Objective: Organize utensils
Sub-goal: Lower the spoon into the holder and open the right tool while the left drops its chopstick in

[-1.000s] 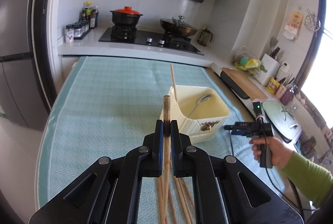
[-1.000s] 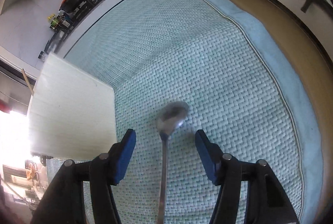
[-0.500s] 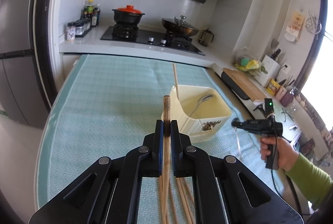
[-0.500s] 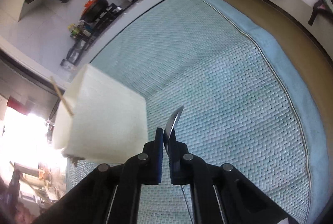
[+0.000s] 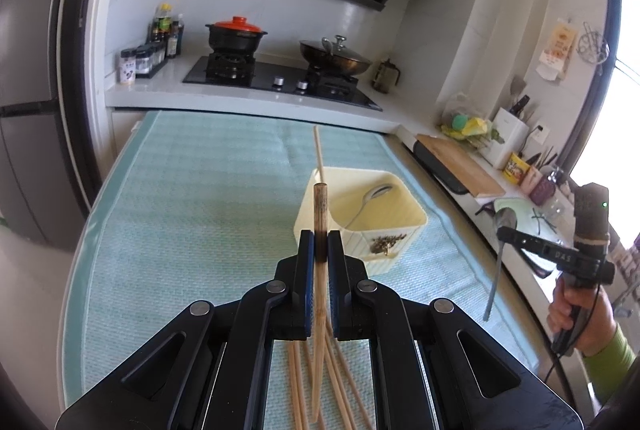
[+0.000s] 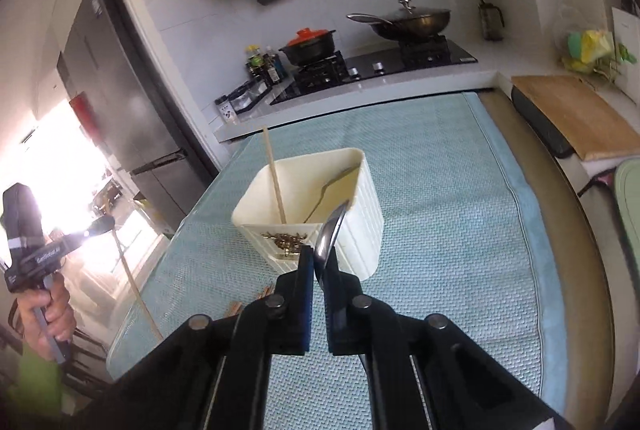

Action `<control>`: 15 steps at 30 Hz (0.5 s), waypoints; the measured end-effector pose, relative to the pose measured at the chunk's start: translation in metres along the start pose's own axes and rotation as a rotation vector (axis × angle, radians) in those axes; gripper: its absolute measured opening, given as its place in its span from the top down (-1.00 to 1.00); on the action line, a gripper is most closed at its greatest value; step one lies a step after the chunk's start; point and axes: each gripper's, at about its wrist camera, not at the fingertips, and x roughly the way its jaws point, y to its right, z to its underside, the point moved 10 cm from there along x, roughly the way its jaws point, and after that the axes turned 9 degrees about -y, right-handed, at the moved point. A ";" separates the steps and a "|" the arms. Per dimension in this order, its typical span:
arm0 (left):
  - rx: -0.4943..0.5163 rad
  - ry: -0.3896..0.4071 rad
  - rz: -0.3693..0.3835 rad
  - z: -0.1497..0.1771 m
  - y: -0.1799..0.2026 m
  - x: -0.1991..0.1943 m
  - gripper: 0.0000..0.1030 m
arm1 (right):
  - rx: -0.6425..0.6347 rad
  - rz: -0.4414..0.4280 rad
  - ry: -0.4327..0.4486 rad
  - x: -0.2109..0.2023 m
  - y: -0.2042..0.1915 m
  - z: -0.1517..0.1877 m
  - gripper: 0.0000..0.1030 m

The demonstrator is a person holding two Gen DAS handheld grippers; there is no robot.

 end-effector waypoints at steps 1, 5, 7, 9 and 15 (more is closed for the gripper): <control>-0.002 0.002 0.003 -0.002 0.001 0.001 0.92 | -0.007 -0.014 0.005 -0.003 -0.007 -0.002 0.91; -0.012 0.020 0.024 -0.021 0.009 0.002 0.92 | -0.033 -0.045 0.039 -0.011 -0.024 -0.017 0.91; -0.005 0.040 0.035 -0.035 0.017 0.002 0.92 | -0.043 -0.060 0.055 -0.009 -0.032 -0.030 0.91; 0.009 0.063 0.042 -0.055 0.027 0.000 0.92 | -0.054 -0.075 0.076 -0.006 -0.038 -0.044 0.91; 0.043 0.172 0.045 -0.126 0.054 -0.001 0.92 | -0.100 -0.141 0.161 0.009 -0.051 -0.103 0.91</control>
